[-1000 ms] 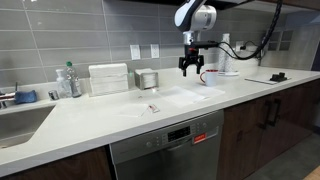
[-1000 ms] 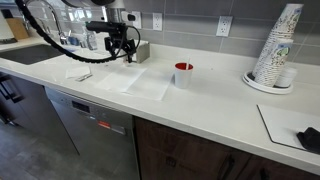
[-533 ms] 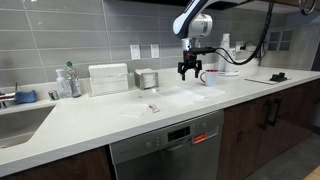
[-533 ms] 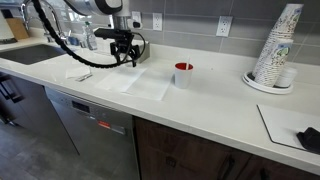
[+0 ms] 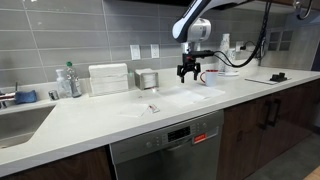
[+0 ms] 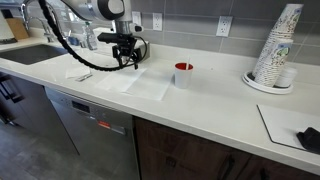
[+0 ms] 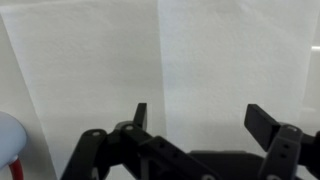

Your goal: Fold the paper towel in half, then turn it to the right

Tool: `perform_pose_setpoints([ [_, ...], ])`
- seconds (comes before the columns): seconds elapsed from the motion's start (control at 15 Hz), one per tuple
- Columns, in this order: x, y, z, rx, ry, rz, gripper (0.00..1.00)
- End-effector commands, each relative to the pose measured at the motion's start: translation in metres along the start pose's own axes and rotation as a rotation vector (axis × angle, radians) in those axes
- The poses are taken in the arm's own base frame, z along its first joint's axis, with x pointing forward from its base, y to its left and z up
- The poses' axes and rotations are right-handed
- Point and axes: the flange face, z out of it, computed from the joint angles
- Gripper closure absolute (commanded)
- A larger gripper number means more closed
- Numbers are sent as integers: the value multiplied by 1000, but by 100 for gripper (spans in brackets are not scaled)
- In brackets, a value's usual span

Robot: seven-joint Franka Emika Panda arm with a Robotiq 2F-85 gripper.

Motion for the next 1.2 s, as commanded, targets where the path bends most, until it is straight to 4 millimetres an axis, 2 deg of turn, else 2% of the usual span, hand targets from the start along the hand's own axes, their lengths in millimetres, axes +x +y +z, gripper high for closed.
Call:
perform_pose_setpoints([
  [0.0, 21, 9, 29, -3, 56, 5, 0],
  [0.4, 41, 19, 54, 26, 127, 40, 0],
  [0.47, 43, 19, 57, 23, 132, 37, 14],
  [0.6, 47, 21, 60, 21, 139, 30, 30],
  [0.67, 48, 21, 61, 20, 134, 24, 34],
  [0.73, 49, 21, 63, 18, 133, 21, 45],
  [0.87, 52, 23, 65, 6, 133, 21, 42],
  [1.13, 56, 25, 71, 1, 127, 21, 43],
])
